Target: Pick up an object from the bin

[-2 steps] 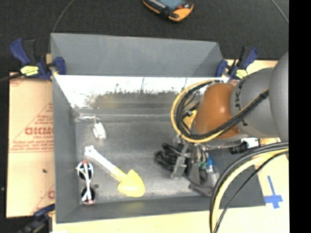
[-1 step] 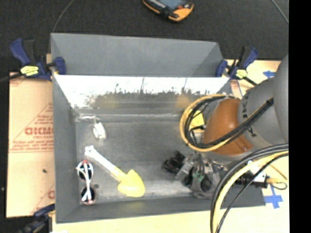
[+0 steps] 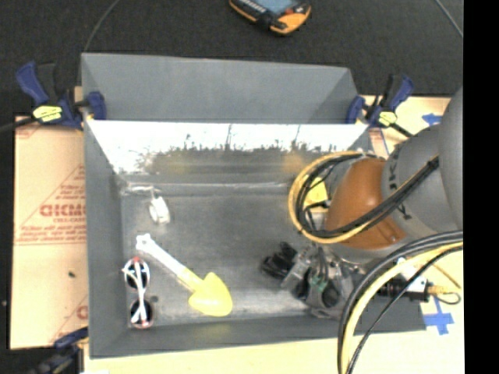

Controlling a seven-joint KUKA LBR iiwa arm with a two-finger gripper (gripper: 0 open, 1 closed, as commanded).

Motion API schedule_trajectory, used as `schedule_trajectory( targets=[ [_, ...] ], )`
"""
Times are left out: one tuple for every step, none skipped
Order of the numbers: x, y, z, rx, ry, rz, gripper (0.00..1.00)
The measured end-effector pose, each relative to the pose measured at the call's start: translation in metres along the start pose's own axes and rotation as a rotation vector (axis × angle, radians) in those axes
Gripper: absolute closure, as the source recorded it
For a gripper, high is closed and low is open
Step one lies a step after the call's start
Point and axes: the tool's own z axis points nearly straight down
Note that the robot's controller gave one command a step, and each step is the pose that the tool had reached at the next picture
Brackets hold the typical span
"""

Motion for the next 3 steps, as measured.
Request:
schedule_trajectory(
  targets=[
    [0.001, -0.001, -0.007, 0.001, 0.001, -0.002, 1.0],
    [0.0, -0.001, -0.021, 0.0, 0.0, -0.004, 1.0],
    [-0.001, 0.0, -0.028, -0.001, -0.002, -0.005, 1.0]
  ],
)
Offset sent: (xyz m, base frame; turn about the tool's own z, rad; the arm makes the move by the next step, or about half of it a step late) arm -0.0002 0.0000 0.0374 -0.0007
